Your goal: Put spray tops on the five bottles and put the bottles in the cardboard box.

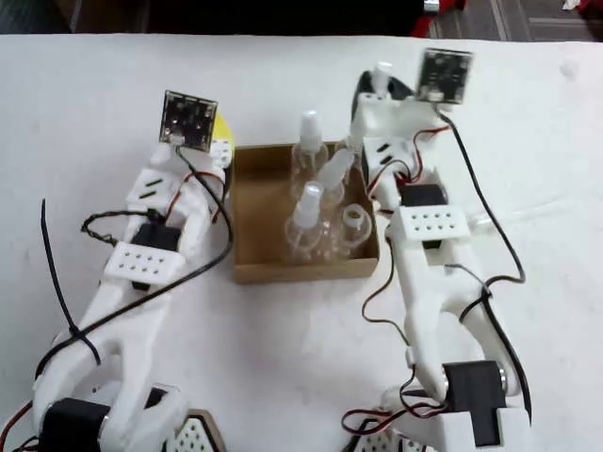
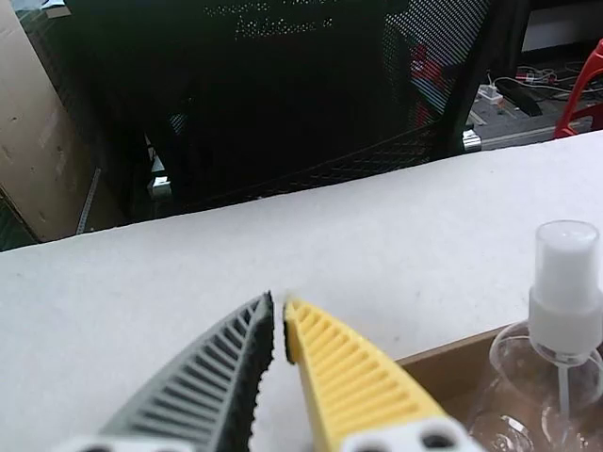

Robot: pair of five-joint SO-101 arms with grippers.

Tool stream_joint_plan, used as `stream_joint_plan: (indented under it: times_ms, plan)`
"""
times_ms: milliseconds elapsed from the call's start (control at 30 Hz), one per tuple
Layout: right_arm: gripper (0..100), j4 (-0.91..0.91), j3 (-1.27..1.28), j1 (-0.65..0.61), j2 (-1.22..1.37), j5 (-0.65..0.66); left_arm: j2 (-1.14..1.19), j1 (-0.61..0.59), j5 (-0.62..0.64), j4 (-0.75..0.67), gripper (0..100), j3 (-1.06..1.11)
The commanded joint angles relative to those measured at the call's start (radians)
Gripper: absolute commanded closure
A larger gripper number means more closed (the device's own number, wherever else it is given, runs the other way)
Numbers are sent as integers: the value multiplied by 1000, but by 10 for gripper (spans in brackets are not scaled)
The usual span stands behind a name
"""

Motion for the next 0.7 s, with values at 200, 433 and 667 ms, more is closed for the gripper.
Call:
stream_joint_plan:
  times_ms: [200,433,667]
  plan:
    - [983,-18,-6,-13,-18,86,-4,15,-8,-21,976,-5]
    - [851,-18,43,-38,-18,80,-4,15,-8,-21,976,-5]
    - [826,-22,58,-62,-22,80,-4,12,-8,-23,976,-5]
